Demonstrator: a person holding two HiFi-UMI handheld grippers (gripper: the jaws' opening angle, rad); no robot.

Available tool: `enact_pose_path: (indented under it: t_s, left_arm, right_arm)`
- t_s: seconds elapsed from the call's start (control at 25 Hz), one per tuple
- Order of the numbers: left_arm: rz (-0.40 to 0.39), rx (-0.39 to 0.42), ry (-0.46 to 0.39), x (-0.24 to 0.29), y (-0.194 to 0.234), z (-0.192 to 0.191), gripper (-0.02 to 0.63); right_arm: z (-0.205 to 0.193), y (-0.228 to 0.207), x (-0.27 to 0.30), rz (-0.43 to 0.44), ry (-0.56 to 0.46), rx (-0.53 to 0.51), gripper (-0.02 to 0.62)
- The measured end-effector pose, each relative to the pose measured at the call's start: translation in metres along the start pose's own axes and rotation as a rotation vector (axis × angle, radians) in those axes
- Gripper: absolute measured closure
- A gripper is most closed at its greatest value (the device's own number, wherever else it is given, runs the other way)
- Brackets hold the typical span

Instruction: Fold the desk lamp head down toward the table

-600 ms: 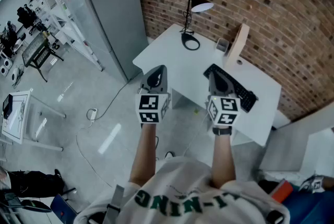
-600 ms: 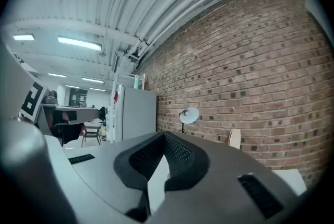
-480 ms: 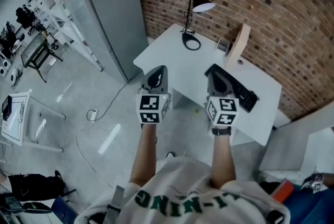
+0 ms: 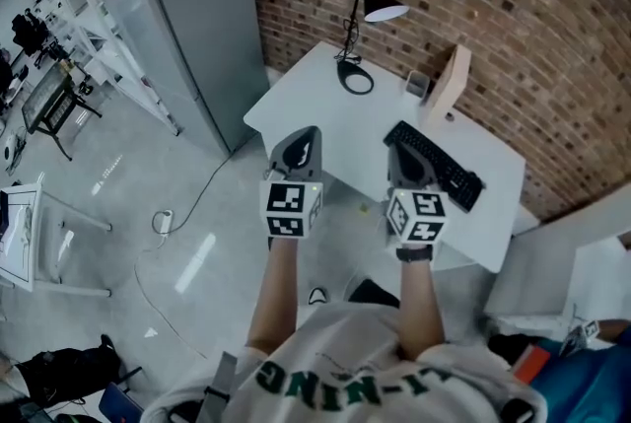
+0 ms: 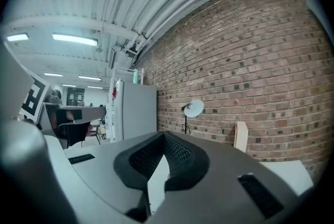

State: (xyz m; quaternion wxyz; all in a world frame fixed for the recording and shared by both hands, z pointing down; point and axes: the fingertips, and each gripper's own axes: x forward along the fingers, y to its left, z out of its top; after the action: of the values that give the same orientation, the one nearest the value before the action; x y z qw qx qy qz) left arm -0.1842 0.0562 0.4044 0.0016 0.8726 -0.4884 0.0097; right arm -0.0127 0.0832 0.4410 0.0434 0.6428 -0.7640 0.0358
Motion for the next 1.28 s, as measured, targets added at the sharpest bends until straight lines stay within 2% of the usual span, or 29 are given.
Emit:
enact_pose_path:
  t_s: [0.28, 0.44, 0.64, 0.88, 1.12, 1.28]
  left_arm:
    - [0.027, -0.020, 0.007, 0.049, 0.012, -0.006, 0.606]
    - [0.035, -0.007, -0.006, 0.095, 0.014, 0.011, 0.606]
    - [0.029, -0.014, -0.024, 0.159, 0.005, 0.033, 0.606]
    - [0.043, -0.012, -0.025, 0.233, -0.010, 0.037, 0.606]
    - [0.050, 0.001, -0.020, 0.280, -0.019, 0.038, 0.606]
    - [0.049, 0.030, -0.008, 0.307, -0.005, 0.043, 0.606]
  right_arm:
    - [0.009, -0.025, 0.041, 0.041, -0.048, 0.108, 0.600]
    - [0.020, -0.049, 0.083, 0.079, -0.051, 0.128, 0.600]
    - [0.044, -0.080, 0.131, 0.135, -0.073, 0.120, 0.600]
    - [0.057, -0.130, 0.171, 0.149, -0.090, 0.095, 0.600]
    - [0.054, -0.172, 0.206, 0.136, -0.088, 0.096, 0.600]
    - [0.067, -0.178, 0.241, 0.154, -0.091, 0.088, 0.600]
